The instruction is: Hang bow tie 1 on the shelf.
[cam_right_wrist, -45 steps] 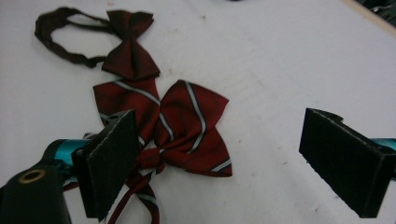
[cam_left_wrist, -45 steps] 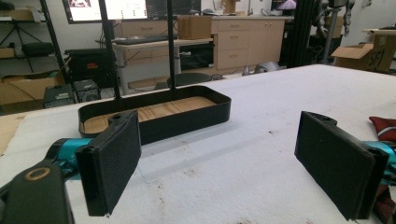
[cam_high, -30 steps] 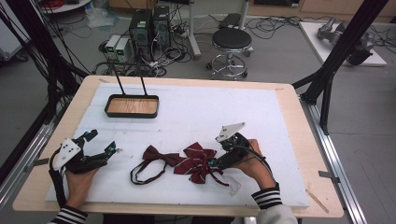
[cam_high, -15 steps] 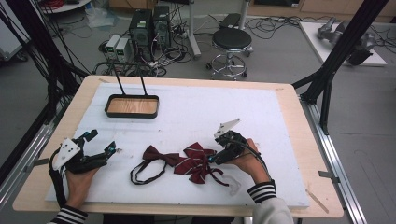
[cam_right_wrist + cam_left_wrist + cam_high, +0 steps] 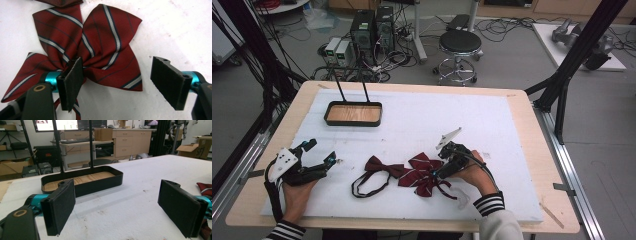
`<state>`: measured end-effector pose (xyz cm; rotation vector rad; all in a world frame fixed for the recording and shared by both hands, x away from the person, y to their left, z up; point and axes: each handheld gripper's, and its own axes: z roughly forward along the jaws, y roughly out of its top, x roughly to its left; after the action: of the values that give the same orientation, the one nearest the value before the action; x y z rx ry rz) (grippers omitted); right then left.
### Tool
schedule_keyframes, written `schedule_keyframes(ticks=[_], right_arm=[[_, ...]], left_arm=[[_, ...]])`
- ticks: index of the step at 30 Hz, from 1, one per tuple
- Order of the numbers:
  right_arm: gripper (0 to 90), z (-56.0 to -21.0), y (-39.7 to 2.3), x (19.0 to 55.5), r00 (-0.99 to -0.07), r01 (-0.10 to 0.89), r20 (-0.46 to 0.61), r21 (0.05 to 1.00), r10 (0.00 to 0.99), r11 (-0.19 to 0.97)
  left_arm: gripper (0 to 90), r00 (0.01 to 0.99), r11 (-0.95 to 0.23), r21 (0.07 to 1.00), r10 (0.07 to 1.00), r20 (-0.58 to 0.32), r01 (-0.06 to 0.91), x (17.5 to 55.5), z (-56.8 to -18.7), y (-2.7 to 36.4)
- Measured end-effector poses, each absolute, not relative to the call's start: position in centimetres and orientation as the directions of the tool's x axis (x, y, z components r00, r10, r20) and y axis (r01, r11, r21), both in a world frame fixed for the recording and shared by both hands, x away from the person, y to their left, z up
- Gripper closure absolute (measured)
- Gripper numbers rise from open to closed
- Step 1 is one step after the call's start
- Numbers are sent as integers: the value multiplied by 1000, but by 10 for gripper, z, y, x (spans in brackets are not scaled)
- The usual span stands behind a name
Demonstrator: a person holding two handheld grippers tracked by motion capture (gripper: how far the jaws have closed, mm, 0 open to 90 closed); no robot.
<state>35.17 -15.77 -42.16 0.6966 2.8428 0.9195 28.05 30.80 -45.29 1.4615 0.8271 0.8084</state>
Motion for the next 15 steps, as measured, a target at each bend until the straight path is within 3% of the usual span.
schedule_keyframes(ticks=[15], right_arm=[[547, -423, -158, 350, -898, 410, 82, 515, 433, 753]], left_arm=[[150, 503, -38, 999, 864, 16, 33, 280, -453, 308]])
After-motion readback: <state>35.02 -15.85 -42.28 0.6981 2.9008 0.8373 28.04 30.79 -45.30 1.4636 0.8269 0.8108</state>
